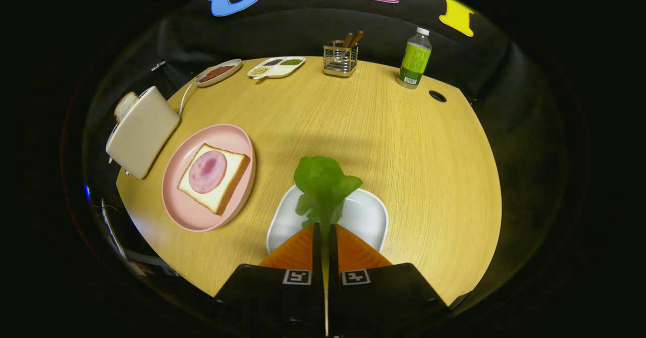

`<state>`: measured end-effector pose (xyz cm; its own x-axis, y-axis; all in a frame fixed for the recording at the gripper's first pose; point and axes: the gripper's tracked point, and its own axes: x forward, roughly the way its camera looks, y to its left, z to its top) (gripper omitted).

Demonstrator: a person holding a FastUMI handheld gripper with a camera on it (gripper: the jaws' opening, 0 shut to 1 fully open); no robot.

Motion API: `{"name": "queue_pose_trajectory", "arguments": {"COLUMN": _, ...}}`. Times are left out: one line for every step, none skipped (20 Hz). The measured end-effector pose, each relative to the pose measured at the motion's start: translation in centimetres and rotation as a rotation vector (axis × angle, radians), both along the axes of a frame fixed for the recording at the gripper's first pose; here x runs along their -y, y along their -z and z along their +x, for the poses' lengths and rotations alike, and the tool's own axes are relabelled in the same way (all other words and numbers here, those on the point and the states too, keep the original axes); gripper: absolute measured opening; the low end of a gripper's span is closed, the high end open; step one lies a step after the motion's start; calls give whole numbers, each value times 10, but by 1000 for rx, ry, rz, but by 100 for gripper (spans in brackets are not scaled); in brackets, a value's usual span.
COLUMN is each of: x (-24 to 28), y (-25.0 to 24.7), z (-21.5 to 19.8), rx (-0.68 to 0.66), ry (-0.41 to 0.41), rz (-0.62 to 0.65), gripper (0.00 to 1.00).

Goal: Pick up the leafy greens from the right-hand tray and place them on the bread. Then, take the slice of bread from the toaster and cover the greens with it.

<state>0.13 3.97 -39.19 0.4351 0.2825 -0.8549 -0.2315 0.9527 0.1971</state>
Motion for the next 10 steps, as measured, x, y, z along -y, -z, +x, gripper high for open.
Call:
{"name": "queue_pose_trajectory", "arguments": {"x": -4, "y": -12, "z": 3, "rx": 21, "ry": -5, "rz": 9, "gripper": 7}}
{"name": "queue_pose_trajectory", "arguments": {"x": -12, "y": -25, "z": 4, "rx": 30, "ry": -14, "rz": 29, "gripper": 7}}
{"name": "queue_pose_trajectory", "arguments": {"x": -20, "y": -35, "z": 3, "rx": 38, "ry": -23, "rz": 46, "gripper": 7}}
{"name": "queue_pose_trajectory", "arguments": {"x": -31, "y": -45, "z": 4, "rx": 45, "ry": -39, "rz": 61, "gripper": 7}}
{"name": "queue_pose_trajectory", "arguments": {"x": -42, "y": -52, "z": 4, "rx": 51, "ry": -59, "rz": 72, "gripper": 7}}
{"name": "queue_pose_trajectory", "arguments": {"x": -55, "y": -57, "z": 4, "rx": 50, "ry": -81, "rz": 83, "gripper": 7}}
{"name": "queue_pose_trajectory", "arguments": {"x": -68, "y": -60, "z": 3, "rx": 47, "ry": -103, "rz": 93, "gripper": 7}}
{"name": "queue_pose_trajectory", "arguments": {"x": -81, "y": -64, "z": 1, "rx": 41, "ry": -120, "rz": 103, "gripper": 7}}
{"name": "queue_pose_trajectory", "arguments": {"x": -96, "y": -67, "z": 0, "rx": 36, "ry": -137, "rz": 116, "gripper": 7}}
{"name": "queue_pose_trajectory", "arguments": {"x": -110, "y": -68, "z": 0, "rx": 30, "ry": -157, "rz": 126, "gripper": 7}}
